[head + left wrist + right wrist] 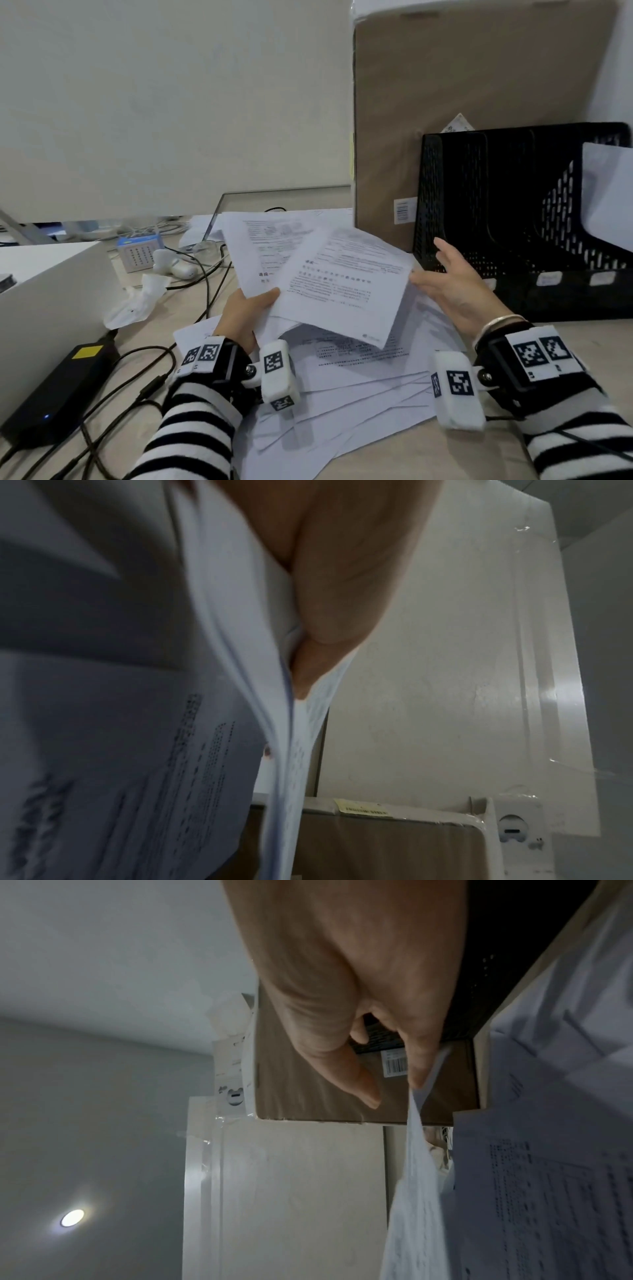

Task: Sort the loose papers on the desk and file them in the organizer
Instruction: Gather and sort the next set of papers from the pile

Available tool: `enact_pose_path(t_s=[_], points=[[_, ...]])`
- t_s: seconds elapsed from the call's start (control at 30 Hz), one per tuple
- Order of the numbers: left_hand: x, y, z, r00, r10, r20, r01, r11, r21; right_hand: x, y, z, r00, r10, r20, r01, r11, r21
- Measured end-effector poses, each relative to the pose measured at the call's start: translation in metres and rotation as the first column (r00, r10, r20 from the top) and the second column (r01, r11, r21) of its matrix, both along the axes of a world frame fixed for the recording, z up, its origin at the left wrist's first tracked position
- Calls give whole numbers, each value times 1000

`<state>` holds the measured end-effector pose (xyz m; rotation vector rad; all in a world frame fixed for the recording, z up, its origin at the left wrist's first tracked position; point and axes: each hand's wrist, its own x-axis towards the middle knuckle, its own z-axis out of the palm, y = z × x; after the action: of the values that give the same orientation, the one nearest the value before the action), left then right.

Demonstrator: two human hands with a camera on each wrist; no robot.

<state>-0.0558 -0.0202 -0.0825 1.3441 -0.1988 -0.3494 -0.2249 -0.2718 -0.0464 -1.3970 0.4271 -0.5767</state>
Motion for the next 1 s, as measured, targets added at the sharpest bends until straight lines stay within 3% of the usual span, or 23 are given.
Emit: enact_pose_path(t_s=[0.13,0.3,0.4,0.73,0.87,1.0], points=[[2,2,1,990,100,97,-84,984,-157,0,13,3,995,102,-15,-101,992,75],[-3,0,4,988,104,112,-74,967,-244,-3,20,-3,951,136,-277,-156,986,-50],[-7,-3,8,988,88,127,-53,966,-254,-1,19,-4,928,126,-351,-172,980,-102],[-14,-11,9,995,-1,97,11,994,-110,6,9,-9,981,-97,-171,52,968,-246],[-12,-7,10,997,-21,80,24,999,-27,4,2,-10,984,-181,-1,176,959,-223],[-12,-2,15,997,-57,60,51,994,99,-1,-1,-7,993,-117,32,121,975,-184]])
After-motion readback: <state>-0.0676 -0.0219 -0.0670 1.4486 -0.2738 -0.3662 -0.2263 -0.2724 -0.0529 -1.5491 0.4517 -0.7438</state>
